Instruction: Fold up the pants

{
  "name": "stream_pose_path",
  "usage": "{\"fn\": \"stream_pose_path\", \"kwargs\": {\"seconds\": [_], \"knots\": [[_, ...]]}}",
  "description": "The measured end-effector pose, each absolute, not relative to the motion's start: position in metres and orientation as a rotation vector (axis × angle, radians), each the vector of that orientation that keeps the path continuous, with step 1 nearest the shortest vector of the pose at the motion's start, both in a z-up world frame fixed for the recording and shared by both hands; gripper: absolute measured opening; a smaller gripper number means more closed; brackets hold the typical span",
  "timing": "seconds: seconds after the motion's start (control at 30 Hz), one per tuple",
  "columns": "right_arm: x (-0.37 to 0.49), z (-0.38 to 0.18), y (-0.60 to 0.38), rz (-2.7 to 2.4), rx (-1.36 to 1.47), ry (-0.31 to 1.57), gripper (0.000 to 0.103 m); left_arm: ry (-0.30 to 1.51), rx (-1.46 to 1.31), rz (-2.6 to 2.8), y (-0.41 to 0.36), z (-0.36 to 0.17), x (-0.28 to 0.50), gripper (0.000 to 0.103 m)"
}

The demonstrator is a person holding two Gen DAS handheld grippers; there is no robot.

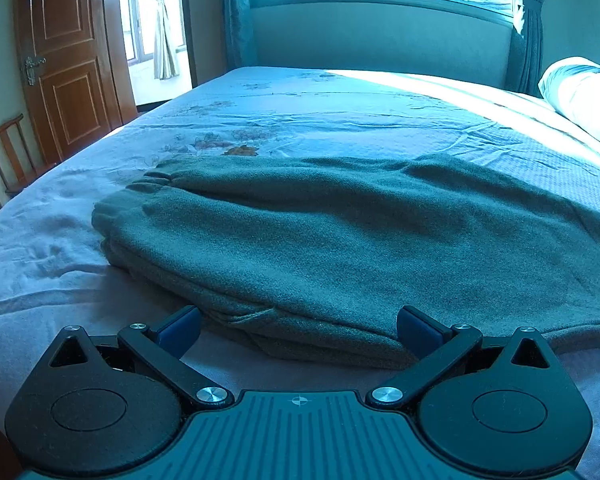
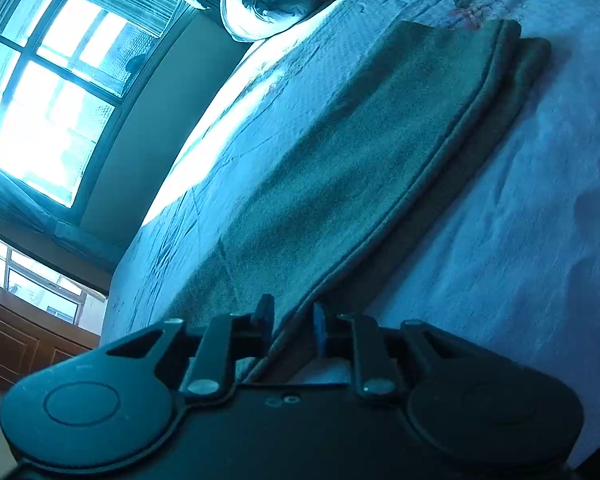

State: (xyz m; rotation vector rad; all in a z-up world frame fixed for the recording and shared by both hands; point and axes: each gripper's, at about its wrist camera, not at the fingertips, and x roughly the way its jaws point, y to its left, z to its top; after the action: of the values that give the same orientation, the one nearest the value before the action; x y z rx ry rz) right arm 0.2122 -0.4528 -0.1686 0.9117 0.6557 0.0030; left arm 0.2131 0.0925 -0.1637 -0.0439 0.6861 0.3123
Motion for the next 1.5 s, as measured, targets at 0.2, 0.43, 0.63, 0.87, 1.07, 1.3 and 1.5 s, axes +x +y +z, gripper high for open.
{"fn": "stream_pose_path", "kwargs": {"seconds": [0.2, 0.43, 0.63, 0.87, 1.07, 1.3, 1.5], "knots": [[0.184, -0.148, -0.448, -0.017, 0.846, 0.603, 0.0, 0.682, -0.048, 0.31, 0.095, -0.163, 0.208, 0.103], [0.179, -0.15, -0.449, -0.085, 0.808, 0.591, 0.0, 0.677, -0.052, 0.31, 0.099, -0.162, 0.201, 0.103], [0.198, -0.151, -0.381, 0.225, 0.858, 0.705, 0.012, 0.683, -0.073, 0.327, 0.103, -0.165, 0.197, 0.103], [0.225, -0.188, -0.355, 0.265, 1.071, 0.801, 0.014, 0.682, -0.072, 0.331, 0.109, -0.162, 0.188, 0.103], [0.236, -0.189, -0.357, 0.235, 1.041, 0.745, 0.0, 0.69, -0.089, 0.338, 0.116, -0.165, 0.188, 0.103], [0.23, -0.176, -0.342, 0.175, 0.803, 0.753, 0.0, 0.683, -0.093, 0.324, 0.111, -0.164, 0.19, 0.103], [0.211, -0.177, -0.387, 0.097, 0.963, 0.727, 0.004, 0.672, -0.076, 0.304, 0.104, -0.16, 0.195, 0.103]]}}
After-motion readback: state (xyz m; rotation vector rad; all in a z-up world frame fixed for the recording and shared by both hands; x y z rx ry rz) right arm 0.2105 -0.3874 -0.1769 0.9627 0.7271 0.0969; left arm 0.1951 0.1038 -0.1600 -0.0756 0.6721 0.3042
